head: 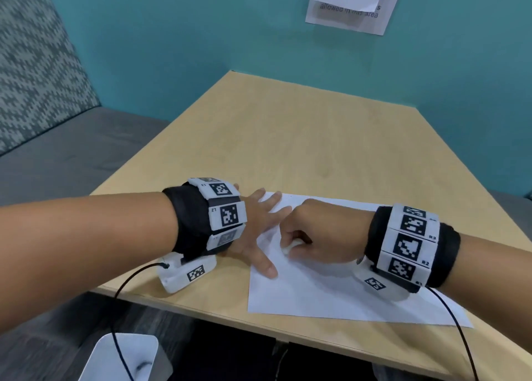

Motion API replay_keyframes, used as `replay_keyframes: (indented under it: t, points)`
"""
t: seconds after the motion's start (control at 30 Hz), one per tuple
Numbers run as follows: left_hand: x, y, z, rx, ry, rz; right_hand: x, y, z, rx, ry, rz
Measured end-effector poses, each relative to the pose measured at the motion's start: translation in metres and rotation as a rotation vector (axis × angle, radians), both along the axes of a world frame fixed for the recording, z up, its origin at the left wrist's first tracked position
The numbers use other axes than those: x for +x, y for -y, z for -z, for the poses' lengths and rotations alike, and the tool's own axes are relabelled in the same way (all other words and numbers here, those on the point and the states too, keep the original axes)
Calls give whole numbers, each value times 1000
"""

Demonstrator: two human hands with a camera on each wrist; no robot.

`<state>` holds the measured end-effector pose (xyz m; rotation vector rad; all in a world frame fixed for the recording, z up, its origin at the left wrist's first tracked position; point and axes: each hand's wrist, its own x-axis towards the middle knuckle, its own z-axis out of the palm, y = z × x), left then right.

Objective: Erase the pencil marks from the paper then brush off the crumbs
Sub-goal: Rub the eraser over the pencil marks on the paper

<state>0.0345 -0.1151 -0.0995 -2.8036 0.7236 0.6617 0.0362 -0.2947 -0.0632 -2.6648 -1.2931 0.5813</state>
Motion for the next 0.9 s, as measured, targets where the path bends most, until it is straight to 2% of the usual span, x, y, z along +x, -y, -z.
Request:
replay_keyframes:
  t: [0.03,0.1,0.23,0.37,0.53,0.67,0.8,0.9]
  points:
    - [1,0,0,-2,1,3,-6,-3,0,4,-35,-27]
    - [1,-2,1,-12,-3,6,2,-3,-1,-29,3,-39]
    - [0,1,0,-2,-16,-22,34,8,-2,-30,129,109]
    - [0,1,-2,-20,-34,-21,3,-6,4,-42,31,-47]
    - [1,1,-1,-10,-37,-32,34,4,1,0,138,78]
    - [2,1,0,-51,-33,-31,8,-9,4,-40,18,-47]
    - [1,0,0,-13,-31,-29,34,3,-4,-19,135,86]
    - [0,1,-3,-11,-33,-20,14,-4,0,-39,68,9]
